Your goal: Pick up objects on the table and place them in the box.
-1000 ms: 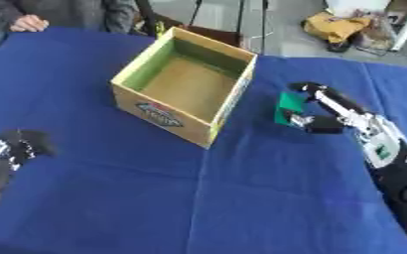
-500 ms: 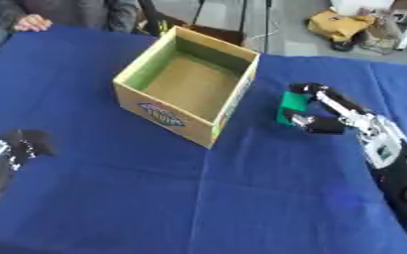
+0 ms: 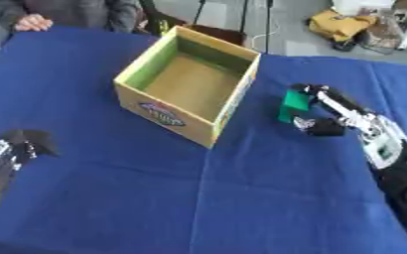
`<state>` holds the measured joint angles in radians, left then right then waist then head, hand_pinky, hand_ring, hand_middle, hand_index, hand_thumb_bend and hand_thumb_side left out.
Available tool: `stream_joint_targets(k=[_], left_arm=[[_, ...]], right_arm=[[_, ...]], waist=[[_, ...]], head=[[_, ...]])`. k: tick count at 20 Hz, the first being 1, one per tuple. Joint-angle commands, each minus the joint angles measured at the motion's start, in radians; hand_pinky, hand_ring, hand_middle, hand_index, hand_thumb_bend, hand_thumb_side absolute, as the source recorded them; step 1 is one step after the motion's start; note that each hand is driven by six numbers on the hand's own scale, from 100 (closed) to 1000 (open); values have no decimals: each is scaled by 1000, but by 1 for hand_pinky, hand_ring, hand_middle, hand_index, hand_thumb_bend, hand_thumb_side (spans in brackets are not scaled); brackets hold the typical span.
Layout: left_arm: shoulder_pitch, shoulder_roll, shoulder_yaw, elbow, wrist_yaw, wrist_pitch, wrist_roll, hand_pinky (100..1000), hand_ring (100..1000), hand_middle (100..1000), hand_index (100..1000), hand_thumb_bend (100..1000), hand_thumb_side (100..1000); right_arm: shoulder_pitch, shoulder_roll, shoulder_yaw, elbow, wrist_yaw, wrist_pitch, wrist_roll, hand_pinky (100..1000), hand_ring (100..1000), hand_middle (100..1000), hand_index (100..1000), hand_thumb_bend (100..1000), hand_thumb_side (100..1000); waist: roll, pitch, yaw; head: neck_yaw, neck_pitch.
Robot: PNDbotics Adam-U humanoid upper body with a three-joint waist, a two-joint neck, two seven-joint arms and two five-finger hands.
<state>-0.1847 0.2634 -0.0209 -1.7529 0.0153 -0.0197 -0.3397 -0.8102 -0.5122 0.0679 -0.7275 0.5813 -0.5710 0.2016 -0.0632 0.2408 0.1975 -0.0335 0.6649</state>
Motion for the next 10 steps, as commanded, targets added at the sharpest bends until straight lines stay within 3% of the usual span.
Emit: stream_joint_targets(k=[1, 10], left_arm=[[-9, 17, 0, -13, 2, 0, -2, 866, 658, 579, 765, 350, 986], [-9, 17, 0, -13, 2, 0, -2, 867, 659, 579, 765, 347, 988]], right_arm=[[-12, -30, -3, -6, 17, 9, -3, 717, 835, 654, 959, 100, 389], [-10, -28, -3, -12, 26, 15, -28, 692, 743, 524, 943, 100, 274]], waist=[[4, -14, 0], [3, -13, -2]], head=[[4, -14], [7, -13]])
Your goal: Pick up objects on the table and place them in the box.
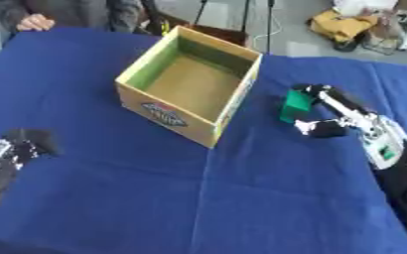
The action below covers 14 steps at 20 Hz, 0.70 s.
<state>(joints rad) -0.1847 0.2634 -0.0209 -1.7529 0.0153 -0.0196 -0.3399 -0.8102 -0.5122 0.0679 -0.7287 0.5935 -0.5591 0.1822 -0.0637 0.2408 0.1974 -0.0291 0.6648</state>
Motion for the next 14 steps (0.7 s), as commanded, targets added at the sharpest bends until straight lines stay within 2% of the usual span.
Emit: stream_joint_targets(k=[1, 2, 5, 7, 9, 11, 14], left_arm=[[-10, 17, 0, -13, 2, 0, -2, 867, 659, 579, 765, 347, 988], [-10, 17, 0, -13, 2, 0, -2, 867, 659, 579, 765, 346, 988], [-11, 16, 0, -14, 3, 0, -1, 867, 659, 579, 765, 346, 989], [-12, 16, 0, -14, 3, 0, -2, 867, 659, 579, 765, 345, 989], [-13, 15, 0, -14, 2, 0, -2, 867, 659, 579, 765, 344, 988], [-13, 14, 1, -13, 2, 1, -1, 867, 659, 579, 765, 345, 988], [-13, 13, 2, -13, 3, 1, 0, 867, 660, 579, 765, 345, 986]], right_arm=[[-9, -28, -3, -14, 12, 2, -12, 690, 736, 515, 937, 100, 243], [-9, -27, -2, -18, 10, 2, -16, 688, 727, 506, 929, 100, 167], [-7, -25, 3, -35, 3, -1, -21, 679, 703, 483, 904, 100, 100], [-6, -24, 9, -55, -3, -4, -24, 674, 694, 474, 858, 100, 100], [-5, -24, 13, -74, -10, -5, -28, 668, 686, 464, 747, 100, 100], [-5, -25, 18, -92, -16, -7, -30, 667, 684, 463, 693, 100, 100], [-4, -27, 26, -123, -27, -10, -30, 665, 682, 463, 696, 100, 100]], waist=[[4, -13, -3], [4, -14, -3], [4, -14, -6], [4, -14, -8], [4, -15, -10], [4, -17, -11], [2, -21, -14]], head=[[3, -14], [3, -14], [3, -15], [3, -16], [4, -17], [3, -19], [3, -21]])
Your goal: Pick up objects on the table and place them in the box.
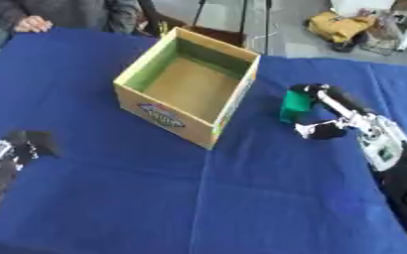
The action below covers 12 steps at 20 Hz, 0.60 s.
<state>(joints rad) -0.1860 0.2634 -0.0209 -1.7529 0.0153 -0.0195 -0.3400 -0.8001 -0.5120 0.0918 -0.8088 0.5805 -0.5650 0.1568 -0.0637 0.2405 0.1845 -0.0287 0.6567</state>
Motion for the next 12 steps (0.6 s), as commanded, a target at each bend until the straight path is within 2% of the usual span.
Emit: stream_joint_targets(k=[1, 6, 12], left_arm=[[-12, 13, 1, -13, 3, 1, 0, 867, 660, 579, 765, 345, 986], [-8, 11, 2, -13, 3, 3, 0, 868, 661, 580, 765, 346, 985], [-3, 10, 0, -12, 3, 6, -2, 867, 661, 579, 765, 349, 982]], right_arm=[[-15, -28, 5, -54, -18, -5, -3, 665, 682, 462, 699, 100, 100], [-32, -40, 16, -123, -58, -1, 12, 664, 677, 462, 704, 100, 100], [-93, -45, 33, -194, -107, 10, 48, 661, 670, 463, 711, 100, 100]], waist=[[2, -22, -2], [-4, -29, -6], [-13, -43, 1]], head=[[3, -14], [8, -18], [9, -23]])
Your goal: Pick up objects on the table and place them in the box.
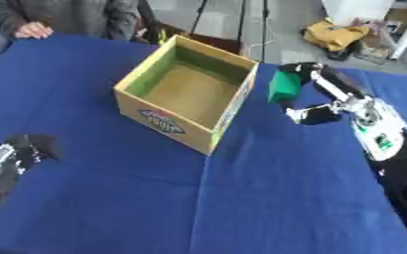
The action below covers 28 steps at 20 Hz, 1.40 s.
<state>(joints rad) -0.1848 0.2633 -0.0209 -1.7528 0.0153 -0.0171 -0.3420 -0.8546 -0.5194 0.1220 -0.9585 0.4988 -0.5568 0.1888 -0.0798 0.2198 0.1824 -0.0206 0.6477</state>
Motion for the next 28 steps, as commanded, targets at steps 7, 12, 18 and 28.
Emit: stream_joint_targets(k=[7, 12, 18, 28], left_arm=[[-2, 5, -12, -10, 6, 5, -13, 867, 661, 579, 764, 351, 979], [-31, -9, -39, -12, 15, 4, -36, 867, 661, 579, 764, 353, 974], [-56, -25, -72, -13, 27, 8, -73, 867, 661, 578, 764, 353, 975], [-59, -23, -76, -13, 27, 12, -79, 866, 661, 578, 763, 358, 975]], right_arm=[[-89, -10, 16, -33, -30, 5, 59, 665, 677, 467, 722, 100, 100], [-126, 70, 39, 64, 29, 6, 109, 673, 695, 478, 741, 100, 100], [-129, 102, 21, 158, 118, -34, 99, 684, 715, 499, 766, 100, 100], [-128, 112, 16, 176, 196, -60, 125, 875, 965, 1000, 934, 100, 595]], waist=[[1, -35, 31], [0, -33, 128], [-9, -29, 229], [-21, -26, 214]], head=[[-26, -14], [-74, -32], [-137, -43], [-142, -48]])
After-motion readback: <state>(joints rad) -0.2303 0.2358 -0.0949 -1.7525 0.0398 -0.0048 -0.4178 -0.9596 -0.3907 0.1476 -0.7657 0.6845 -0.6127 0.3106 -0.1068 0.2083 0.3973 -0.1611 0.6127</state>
